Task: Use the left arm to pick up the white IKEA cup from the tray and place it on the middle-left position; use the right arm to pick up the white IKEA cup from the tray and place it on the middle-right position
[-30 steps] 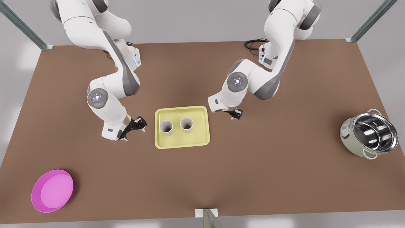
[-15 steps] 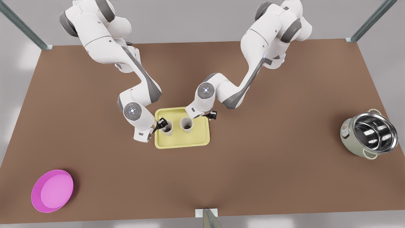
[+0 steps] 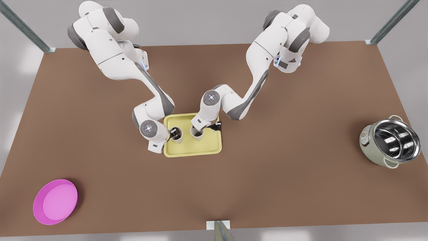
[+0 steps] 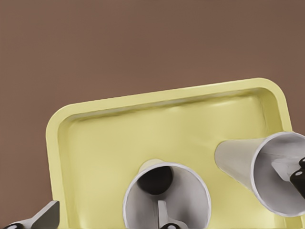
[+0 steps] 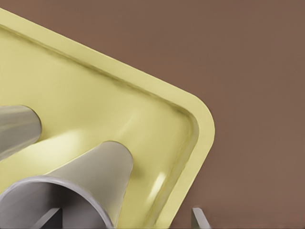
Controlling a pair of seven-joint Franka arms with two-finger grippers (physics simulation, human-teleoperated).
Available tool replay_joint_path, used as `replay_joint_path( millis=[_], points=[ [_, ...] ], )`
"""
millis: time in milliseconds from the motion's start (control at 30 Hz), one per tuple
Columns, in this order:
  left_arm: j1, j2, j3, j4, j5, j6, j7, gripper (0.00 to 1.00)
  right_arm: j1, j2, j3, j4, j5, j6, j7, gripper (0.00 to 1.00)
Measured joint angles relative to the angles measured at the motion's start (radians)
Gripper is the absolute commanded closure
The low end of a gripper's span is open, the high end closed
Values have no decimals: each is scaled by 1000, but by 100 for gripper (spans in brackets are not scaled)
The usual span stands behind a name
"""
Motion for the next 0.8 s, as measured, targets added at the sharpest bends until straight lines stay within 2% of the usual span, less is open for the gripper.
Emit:
replay_joint_path(
  millis=[100, 200, 300, 333, 367, 400, 433, 500, 533, 567, 700, 800],
  points=[
    [1, 14, 1, -1, 10, 18, -32, 0, 1, -2, 1, -18, -1, -1, 3, 1],
    [0, 30, 1, -1, 16, 34, -60, 0, 3, -1, 3, -23, -1, -3, 5, 23],
    [-1, 43, 1, 1, 17, 53, -83, 0, 15, 0, 4, -24, 1, -9, 7, 23],
    [-2, 46, 1, 1, 18, 58, -91, 0, 17, 0, 5, -24, 2, -12, 8, 28],
    [-5, 47, 1, 2, 18, 63, -99, 13, 17, 0, 10, -24, 3, -14, 8, 37],
    [-8, 48, 1, 3, 18, 67, -106, 21, 17, -1, 13, -22, 4, -16, 9, 43],
    [-9, 50, 1, 3, 19, 70, -113, 34, 17, -2, 14, -20, 5, -17, 10, 52],
    [-10, 57, 1, 3, 19, 79, -126, 51, 16, -4, 15, -15, 7, -21, 11, 66],
    [-9, 58, 2, 4, 19, 84, -133, 57, 15, -5, 15, -14, 8, -24, 11, 68],
    [-8, 59, 3, 5, 18, 88, -139, 69, 14, -5, 15, -13, 8, -27, 12, 74],
    [-3, 52, 5, 6, 21, 96, -165, 93, 11, -7, 15, -12, 15, -34, 8, 85],
    [21, -4, 5, -6, 22, 75, -183, 93, 7, -29, 12, 1, 21, -54, 3, 91]
  ],
)
